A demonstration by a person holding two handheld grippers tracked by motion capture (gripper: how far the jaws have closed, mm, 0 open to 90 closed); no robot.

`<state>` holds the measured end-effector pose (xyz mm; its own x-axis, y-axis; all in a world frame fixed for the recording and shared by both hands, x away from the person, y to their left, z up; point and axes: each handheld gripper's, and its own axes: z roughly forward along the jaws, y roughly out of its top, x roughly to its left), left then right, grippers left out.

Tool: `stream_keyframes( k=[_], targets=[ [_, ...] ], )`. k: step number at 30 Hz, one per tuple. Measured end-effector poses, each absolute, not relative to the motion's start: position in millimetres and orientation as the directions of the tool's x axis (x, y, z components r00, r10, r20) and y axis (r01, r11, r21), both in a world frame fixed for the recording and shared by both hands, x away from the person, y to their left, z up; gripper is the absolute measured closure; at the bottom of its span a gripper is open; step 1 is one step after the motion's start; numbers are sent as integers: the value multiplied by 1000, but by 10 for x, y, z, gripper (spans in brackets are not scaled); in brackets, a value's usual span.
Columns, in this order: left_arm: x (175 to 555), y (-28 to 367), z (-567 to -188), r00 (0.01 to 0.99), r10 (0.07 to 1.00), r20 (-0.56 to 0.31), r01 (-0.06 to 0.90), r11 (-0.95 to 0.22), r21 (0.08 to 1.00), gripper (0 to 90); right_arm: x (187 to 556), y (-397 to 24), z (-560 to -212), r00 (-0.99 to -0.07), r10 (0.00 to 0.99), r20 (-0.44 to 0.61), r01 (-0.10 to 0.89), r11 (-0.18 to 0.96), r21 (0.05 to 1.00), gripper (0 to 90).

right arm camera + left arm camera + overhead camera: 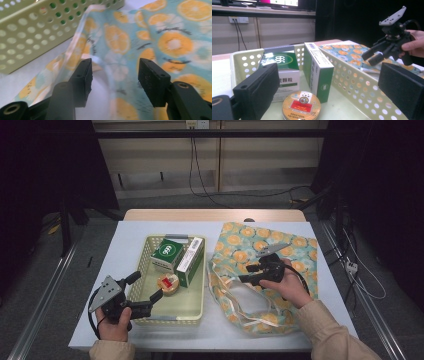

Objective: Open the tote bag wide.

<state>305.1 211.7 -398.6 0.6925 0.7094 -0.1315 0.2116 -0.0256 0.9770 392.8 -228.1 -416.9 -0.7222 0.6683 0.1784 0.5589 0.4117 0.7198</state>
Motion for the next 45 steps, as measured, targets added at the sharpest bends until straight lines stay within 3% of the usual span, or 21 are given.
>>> stream_keyframes(
  k=[5,12,17,25,29,32,37,40,45],
  targets=[
    [3057,2113,-3990,691,710,-136,215,-23,976,35,4129,-2427,-4210,-646,752,133,587,378,716,416],
    [3069,2108,-3977,694,708,-131,211,-26,977,35,4535,-2360,-4353,-598,793,121,607,348,715,390],
    [3073,2081,-3964,694,707,-132,213,-27,977,35,4739,-2043,-4372,-601,792,104,587,350,730,313],
    [3083,2078,-3966,695,707,-132,216,-30,976,35,4975,-1431,-4497,-626,772,112,578,363,731,300],
    [3082,2077,-3973,700,703,-129,218,-38,975,34,4917,-1232,-4620,-667,745,31,556,469,686,319],
    [3077,2091,-3972,698,705,-129,217,-37,975,34,4858,-1250,-4612,-689,724,33,538,481,692,428],
    [3072,2085,-3955,697,707,-125,211,-36,977,34,4814,-1319,-4566,-691,722,40,552,491,674,859],
    [3061,2065,-3944,698,706,-120,207,-39,978,34,4841,-1377,-4562,-681,729,62,570,476,670,897],
    [3062,2049,-3940,699,705,-117,206,-42,978,34,4888,-1501,-4491,-638,770,-2,551,459,697,900]
  ],
)
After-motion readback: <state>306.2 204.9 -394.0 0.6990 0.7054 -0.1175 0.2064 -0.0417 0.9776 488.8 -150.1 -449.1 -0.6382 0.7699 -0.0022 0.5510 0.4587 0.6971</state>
